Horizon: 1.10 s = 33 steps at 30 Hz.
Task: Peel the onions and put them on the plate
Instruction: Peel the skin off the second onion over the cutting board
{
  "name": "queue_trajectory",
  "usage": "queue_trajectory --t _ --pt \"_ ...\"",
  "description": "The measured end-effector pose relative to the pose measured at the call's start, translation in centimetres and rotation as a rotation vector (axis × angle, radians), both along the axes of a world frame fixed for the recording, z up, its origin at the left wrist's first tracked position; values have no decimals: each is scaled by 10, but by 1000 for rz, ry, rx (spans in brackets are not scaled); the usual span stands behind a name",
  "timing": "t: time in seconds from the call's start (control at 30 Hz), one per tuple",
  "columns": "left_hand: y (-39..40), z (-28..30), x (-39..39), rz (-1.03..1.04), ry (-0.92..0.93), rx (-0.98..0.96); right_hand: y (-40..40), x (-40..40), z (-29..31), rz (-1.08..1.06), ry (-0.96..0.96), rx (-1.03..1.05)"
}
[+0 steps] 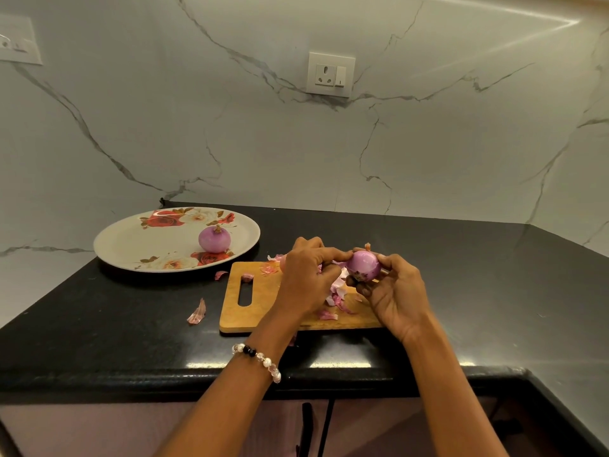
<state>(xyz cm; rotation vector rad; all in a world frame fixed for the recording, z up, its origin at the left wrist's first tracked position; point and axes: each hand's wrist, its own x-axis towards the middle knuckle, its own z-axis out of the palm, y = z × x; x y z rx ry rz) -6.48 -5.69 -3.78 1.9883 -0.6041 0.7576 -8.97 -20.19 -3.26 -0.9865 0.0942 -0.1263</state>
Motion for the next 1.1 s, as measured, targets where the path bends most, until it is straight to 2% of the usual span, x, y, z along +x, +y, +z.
queue_trajectory --t 0.23,0.67,1.1 --pt "2 1 0 87 -50 -98 -3 1 0 -116 -65 16" --pt "0 -7 9 136 -82 -42 -5 4 -6 7 -125 -130" --pt "2 -4 7 142 -20 -22 -1 10 -10 -5 -423 -354"
